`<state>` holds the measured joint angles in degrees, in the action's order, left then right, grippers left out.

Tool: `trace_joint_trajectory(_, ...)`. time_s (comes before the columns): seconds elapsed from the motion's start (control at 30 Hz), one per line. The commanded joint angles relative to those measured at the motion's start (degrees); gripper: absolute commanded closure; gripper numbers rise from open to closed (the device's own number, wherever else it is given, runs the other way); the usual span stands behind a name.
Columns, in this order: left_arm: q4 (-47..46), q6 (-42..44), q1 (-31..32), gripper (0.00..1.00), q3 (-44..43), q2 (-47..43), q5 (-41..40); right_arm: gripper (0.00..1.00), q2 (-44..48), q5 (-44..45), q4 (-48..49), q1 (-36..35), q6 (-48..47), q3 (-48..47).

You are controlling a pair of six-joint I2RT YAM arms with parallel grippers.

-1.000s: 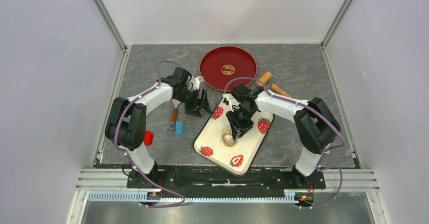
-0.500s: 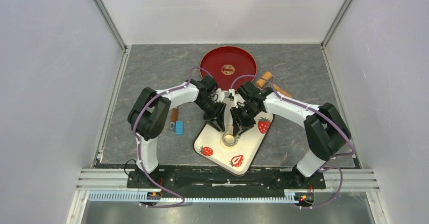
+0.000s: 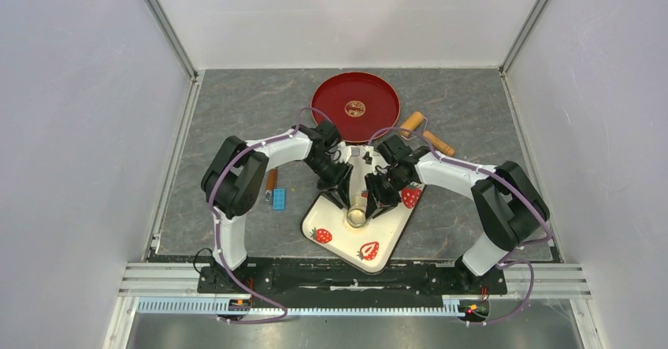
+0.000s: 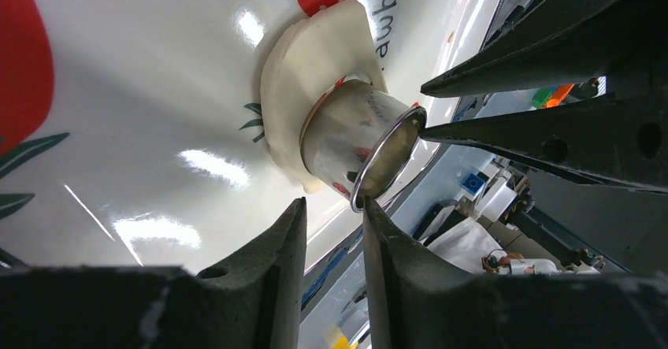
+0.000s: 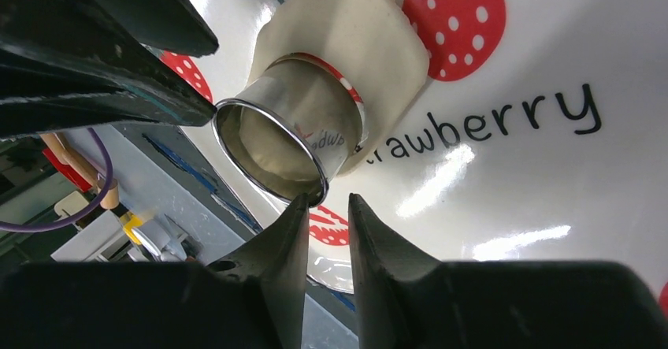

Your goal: Roll out the dumpling wrappers from the dough

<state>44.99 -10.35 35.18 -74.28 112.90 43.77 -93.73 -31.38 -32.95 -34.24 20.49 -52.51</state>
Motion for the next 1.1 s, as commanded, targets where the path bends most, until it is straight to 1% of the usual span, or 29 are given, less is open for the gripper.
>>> trace_joint_trajectory(0.0, 1.0, 3.2, 0.9, 0.63, -0.6, 1.4, 2.2, 0.75, 1.1, -1.4, 3.3, 0.4, 0.9, 1.0)
trace_joint_trajectory(0.3, 1.3, 3.2, 1.3, 0.68, -1.2, 3.0, 2.7, 0.80, 0.0, -2.3, 3.6, 0.5, 0.6, 1.9)
trace_joint_trajectory(0.43, 2.1, 3.2, 1.4, 0.71, -1.5, 3.5, 1.2, 0.95, -1.0, -2.5, 3.6, 0.5, 0.4, 2.3)
trace_joint_trajectory(0.5, 2.6, 3.5, 1.6, 0.73, -1.7, 4.0, 0.7, 1.00, -1.6, -2.0, 3.1, 0.4, 0.1, 2.7)
trace_joint_trajectory(0.67, 4.2, 4.7, 1.9, 0.79, -2.3, 5.7, -0.7, 1.00, -3.3, -0.8, 1.1, 0.6, -0.6, 3.1)
trace_joint_trajectory(0.87, 5.3, 5.1, 1.9, 0.82, -2.7, 7.1, -2.2, 1.00, -5.1, 1.2, -1.7, 0.9, -1.4, 4.3)
trace_joint_trajectory(1.07, 6.3, 5.8, 1.9, 0.85, -2.6, 8.4, -4.0, 1.00, -6.6, 1.7, -2.5, 1.1, -2.0, 4.7)
